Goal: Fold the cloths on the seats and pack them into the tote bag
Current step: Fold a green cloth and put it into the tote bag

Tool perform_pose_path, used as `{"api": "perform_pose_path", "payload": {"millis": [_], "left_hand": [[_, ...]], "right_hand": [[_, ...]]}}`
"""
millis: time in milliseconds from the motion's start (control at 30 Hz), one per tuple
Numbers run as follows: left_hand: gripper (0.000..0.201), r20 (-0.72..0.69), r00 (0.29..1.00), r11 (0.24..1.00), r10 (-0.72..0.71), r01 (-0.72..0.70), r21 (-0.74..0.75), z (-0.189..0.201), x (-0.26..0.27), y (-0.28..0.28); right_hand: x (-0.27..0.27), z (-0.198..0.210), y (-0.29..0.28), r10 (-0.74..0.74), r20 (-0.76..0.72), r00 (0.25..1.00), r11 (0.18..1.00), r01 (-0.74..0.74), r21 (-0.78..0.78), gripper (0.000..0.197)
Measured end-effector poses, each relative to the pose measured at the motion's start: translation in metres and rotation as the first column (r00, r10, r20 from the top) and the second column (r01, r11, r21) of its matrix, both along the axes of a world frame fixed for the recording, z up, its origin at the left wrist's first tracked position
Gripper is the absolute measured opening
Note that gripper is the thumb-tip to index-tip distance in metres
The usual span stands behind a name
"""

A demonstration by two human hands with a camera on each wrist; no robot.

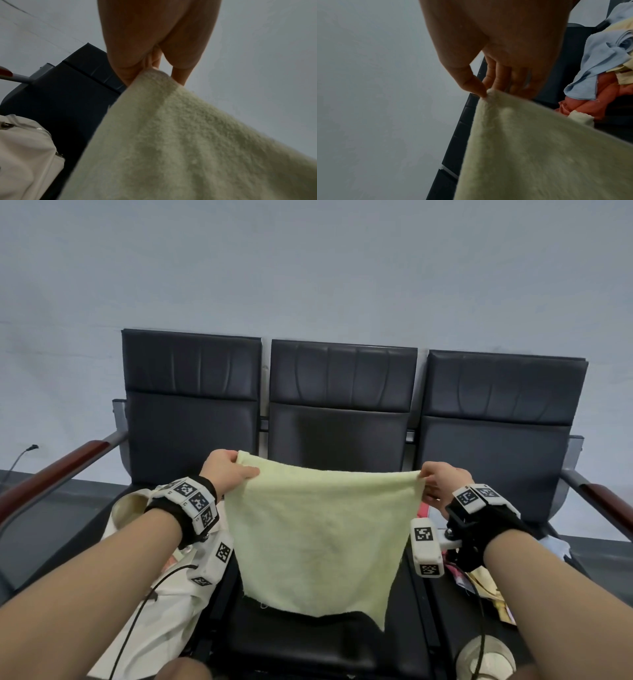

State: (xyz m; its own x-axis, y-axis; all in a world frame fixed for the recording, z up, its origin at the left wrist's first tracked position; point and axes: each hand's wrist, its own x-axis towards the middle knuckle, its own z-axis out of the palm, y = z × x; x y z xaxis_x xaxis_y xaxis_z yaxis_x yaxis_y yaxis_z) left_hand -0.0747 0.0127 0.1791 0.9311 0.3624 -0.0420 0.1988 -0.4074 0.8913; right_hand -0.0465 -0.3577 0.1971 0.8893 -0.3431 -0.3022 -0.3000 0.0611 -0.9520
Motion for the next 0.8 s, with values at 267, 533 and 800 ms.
{"api": "perform_pose_path", "payload": {"millis": [267,533,800], "left_hand": [[0.05,0.082,0.996,0.997,0.024,-0.018,-0.078,0.006,-0.003,-0.003],[0.032,0.175,0.984,0.975,0.021,0.019,-0.223,0.012,0.002,-0.02],[0.032,0.126,0.992,0.955,-0.007,0.044,-0.294,0.019,0.013,-0.018]], "right_hand": [[-0.01,0.01,-0.005,0.002,0.037,0.999,0.999,-0.004,0.053,0.015],[-0.015,0.017,-0.016,0.091,0.102,0.991,0.994,-0.084,-0.075,0.032],[-0.027,0.032,-0.025,0.16,0.071,0.985,0.802,-0.088,-0.591,0.024]]}}
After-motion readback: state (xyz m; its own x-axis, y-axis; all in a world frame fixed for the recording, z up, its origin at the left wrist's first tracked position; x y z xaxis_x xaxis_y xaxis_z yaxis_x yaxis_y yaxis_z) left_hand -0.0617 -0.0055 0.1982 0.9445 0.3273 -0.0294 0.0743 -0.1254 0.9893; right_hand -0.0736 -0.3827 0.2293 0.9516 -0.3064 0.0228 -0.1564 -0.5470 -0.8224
